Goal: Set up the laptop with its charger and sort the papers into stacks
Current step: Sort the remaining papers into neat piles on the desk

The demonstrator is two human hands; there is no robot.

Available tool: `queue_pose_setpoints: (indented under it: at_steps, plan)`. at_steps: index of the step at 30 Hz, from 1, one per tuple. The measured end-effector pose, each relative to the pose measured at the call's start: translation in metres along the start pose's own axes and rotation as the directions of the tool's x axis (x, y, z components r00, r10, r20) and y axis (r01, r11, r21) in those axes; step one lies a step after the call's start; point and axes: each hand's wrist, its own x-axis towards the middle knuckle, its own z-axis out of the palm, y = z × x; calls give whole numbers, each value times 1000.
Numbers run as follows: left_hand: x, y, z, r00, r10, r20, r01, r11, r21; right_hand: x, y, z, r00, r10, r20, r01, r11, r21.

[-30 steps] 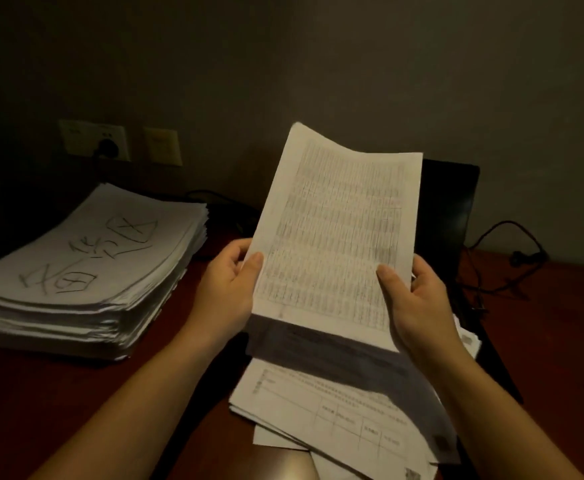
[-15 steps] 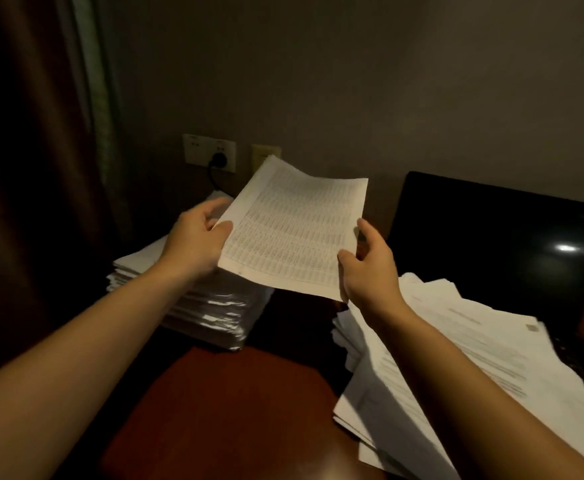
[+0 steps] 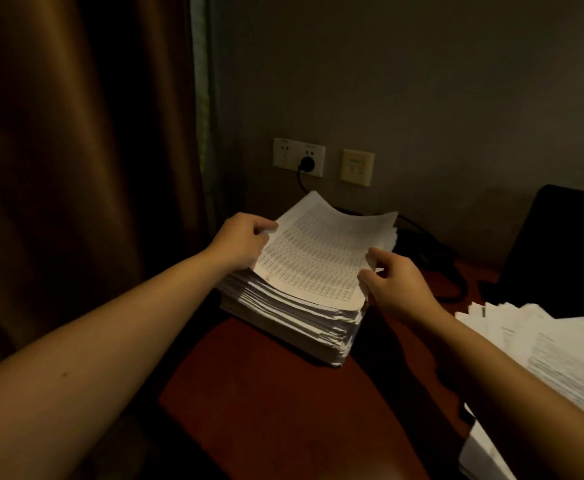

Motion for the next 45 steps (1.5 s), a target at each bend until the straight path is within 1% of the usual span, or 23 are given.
queue_pose_setpoints:
  at_steps: [3, 4, 6, 7, 8, 10, 12, 15, 17, 19, 22, 25, 27, 29, 31, 33, 34, 35, 38, 39, 41, 43, 45]
  plan:
    - [4, -10, 3, 1000, -16, -5, 17, 998, 59, 0, -3, 2, 995, -31, 94, 45, 987, -154]
    - [5, -13, 4, 999, -37, -3, 37, 995, 89, 0, -2, 3, 993, -27, 111, 55, 965, -255]
    - [5, -16, 6, 998, -61, 13, 56, 972, 226, -1, 1, 5, 993, -10, 118, 68, 864, -498]
    - [5, -16, 7, 998, -50, 43, 35, 950, 309, -2, 2, 5, 992, -11, 123, 79, 827, -556]
    - [5, -16, 7, 995, -24, 94, -12, 929, 369, -2, 4, 6, 990, -13, 142, 92, 818, -567]
    - [1, -12, 7, 974, 10, 227, -97, 921, 377, -2, 9, 6, 978, 2, 211, 114, 837, -535]
    - [-5, -3, 6, 942, -32, 333, -96, 928, 359, 1, 15, 4, 961, 39, 275, 116, 842, -527]
    - [-13, 15, 12, 919, -100, 381, -117, 855, 506, 0, 21, -3, 931, 99, 351, 109, 843, -527]
    - [-16, 32, 20, 911, -153, 382, -131, 773, 621, -4, 25, -11, 937, 69, 344, 126, 848, -514]
    - [-24, 54, 31, 911, -164, 379, -135, 750, 647, -14, 28, -24, 954, 5, 298, 153, 849, -505]
    - [-43, 89, 49, 924, -42, 381, -196, 801, 565, -36, 43, -53, 978, -65, 198, 163, 829, -536]
    - [-73, 122, 74, 899, 192, 395, -364, 829, 426, -66, 71, -88, 995, -33, 98, 84, 808, -583]
    - [-97, 139, 99, 851, 283, 443, -451, 827, 337, -90, 95, -112, 998, 37, 57, 5, 793, -610]
    - [-120, 151, 129, 793, 311, 523, -497, 828, 261, -116, 118, -134, 995, 102, 9, -74, 777, -625]
    - [-139, 158, 161, 706, 352, 614, -573, 794, 204, -141, 140, -155, 985, 98, -140, -164, 768, -619]
    - [-152, 157, 189, 623, 382, 683, -661, 724, 198, -164, 155, -174, 942, 112, -315, -292, 734, -613]
    - [-155, 155, 201, 599, 391, 699, -699, 681, 218, -174, 160, -182, 921, 146, -362, -355, 699, -620]
    - [-157, 154, 211, 593, 391, 704, -722, 646, 249, -183, 165, -189, 900, 209, -383, -420, 654, -629]
    - [-160, 160, 231, 632, 349, 692, -713, 612, 342, -199, 179, -199, 830, 370, -418, -557, 507, -658]
    - [-161, 164, 235, 636, 339, 693, -712, 604, 358, -202, 183, -201, 819, 380, -430, -572, 496, -653]
    - [-163, 175, 244, 634, 329, 700, -707, 614, 352, -204, 189, -202, 810, 374, -452, -587, 527, -615]
    - [-165, 186, 248, 665, 325, 672, -628, 731, 267, -203, 194, -204, 811, 387, -439, -583, 598, -550]
    - [-163, 194, 248, 749, 302, 590, -435, 895, 95, -201, 198, -210, 803, 424, -420, -587, 686, -430]
